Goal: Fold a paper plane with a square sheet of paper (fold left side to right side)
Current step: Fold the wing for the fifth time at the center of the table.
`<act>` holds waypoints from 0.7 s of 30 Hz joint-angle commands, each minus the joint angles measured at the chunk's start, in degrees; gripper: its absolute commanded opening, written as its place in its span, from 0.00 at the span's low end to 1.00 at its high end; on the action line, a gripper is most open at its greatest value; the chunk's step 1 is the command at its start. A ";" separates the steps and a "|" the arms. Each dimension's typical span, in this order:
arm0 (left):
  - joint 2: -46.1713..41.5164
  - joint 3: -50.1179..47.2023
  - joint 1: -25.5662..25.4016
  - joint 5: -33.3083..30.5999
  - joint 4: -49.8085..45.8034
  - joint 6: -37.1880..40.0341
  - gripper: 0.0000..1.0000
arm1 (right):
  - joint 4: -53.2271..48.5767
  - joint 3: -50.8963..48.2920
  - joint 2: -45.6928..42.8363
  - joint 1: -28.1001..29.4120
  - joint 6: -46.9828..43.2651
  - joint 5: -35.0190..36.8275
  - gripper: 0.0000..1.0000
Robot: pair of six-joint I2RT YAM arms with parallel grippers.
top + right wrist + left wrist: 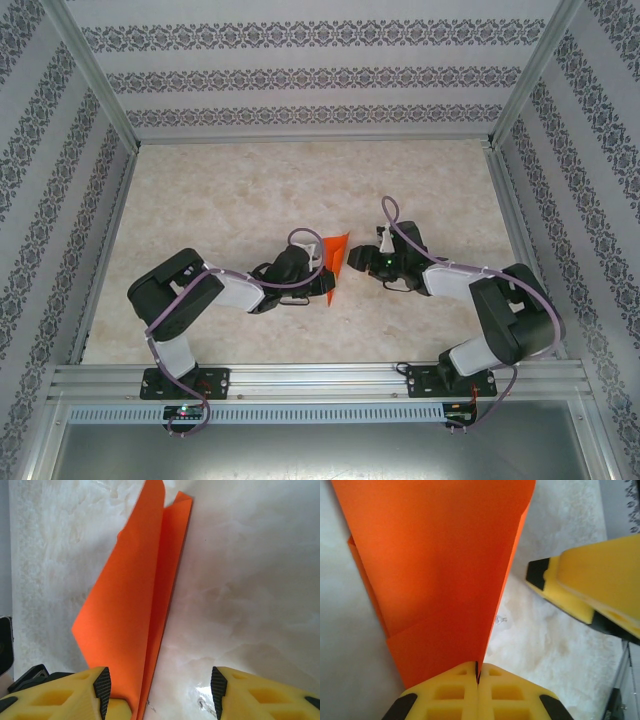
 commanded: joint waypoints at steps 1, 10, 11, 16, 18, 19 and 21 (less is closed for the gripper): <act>1.49 -1.01 1.45 2.43 7.97 -3.69 0.03 | 5.92 0.57 1.87 0.89 2.44 -0.42 0.57; 2.50 -3.15 3.24 3.70 13.32 -7.03 0.03 | 9.54 3.57 6.81 2.47 4.89 -1.04 0.51; 2.65 -3.48 3.35 3.75 13.92 -7.29 0.02 | 9.91 3.91 7.33 2.63 5.11 -1.16 0.51; 3.22 -4.46 3.71 3.67 15.99 -8.41 0.02 | 10.75 5.15 9.32 3.12 5.73 -1.04 0.50; 3.58 -4.71 3.93 3.87 16.59 -8.83 0.02 | 10.65 5.56 10.00 3.27 5.99 -0.89 0.48; 3.60 -4.71 3.97 3.87 16.72 -8.94 0.02 | 10.44 5.90 10.34 3.50 6.09 -0.82 0.48; 3.84 -4.76 4.06 4.09 17.00 -9.14 0.02 | 9.37 6.64 11.00 3.84 5.90 -0.38 0.48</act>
